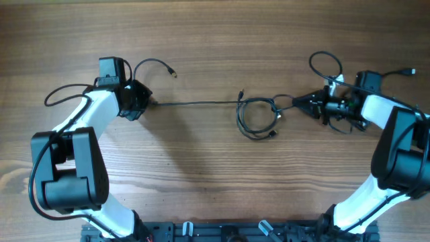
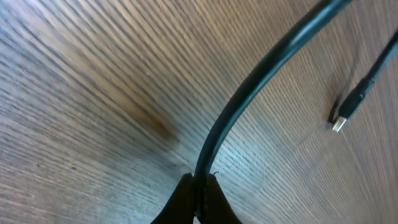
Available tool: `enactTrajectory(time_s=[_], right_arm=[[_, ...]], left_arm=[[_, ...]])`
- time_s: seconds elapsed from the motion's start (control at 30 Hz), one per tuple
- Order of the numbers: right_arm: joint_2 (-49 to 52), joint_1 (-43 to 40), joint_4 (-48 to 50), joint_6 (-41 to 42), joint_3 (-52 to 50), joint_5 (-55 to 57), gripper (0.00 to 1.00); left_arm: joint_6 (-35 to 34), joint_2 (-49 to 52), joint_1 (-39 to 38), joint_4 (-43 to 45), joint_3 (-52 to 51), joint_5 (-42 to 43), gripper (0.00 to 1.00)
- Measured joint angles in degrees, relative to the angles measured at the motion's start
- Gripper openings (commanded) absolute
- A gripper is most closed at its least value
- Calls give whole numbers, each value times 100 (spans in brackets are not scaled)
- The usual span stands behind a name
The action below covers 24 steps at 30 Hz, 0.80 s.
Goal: Untangle cables
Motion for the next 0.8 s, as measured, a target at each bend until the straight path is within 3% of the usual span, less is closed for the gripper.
enactTrajectory(time_s=[0.17, 0.37, 0.47, 0.6, 0.63, 0.67, 0.7, 0.77, 0.8], right_arm=[[0, -219, -339, -223, -13, 420, 4], [0, -378, -470, -354, -15, 896, 4], [0, -824, -343, -358, 0, 1541, 4], [-42, -769, -352, -358, -2, 1679, 4], [-46, -634, -341, -358, -4, 1694, 4], [-55, -422, -345, -358, -9, 1707, 4], [-55, -184, -341, -358, -9, 1709, 8], [-55, 240, -289, -361, -17, 1698, 21], [-66, 479, -203, -385, -20, 1668, 27]], left_arm=[[-57, 0, 98, -216, -2, 83, 4], [-693, 0, 940, -348, -199, 155, 4], [-776, -13, 1311, 131, -310, -485, 4], [-852, -13, 1381, 378, -317, -564, 29], [-828, -13, 1303, 422, -317, -518, 38], [-857, -13, 1193, 492, -319, -474, 54], [-848, -13, 1099, 562, -326, -452, 72], [-756, -33, 901, 721, -315, -413, 91], [-717, -42, 813, 785, -313, -404, 96]])
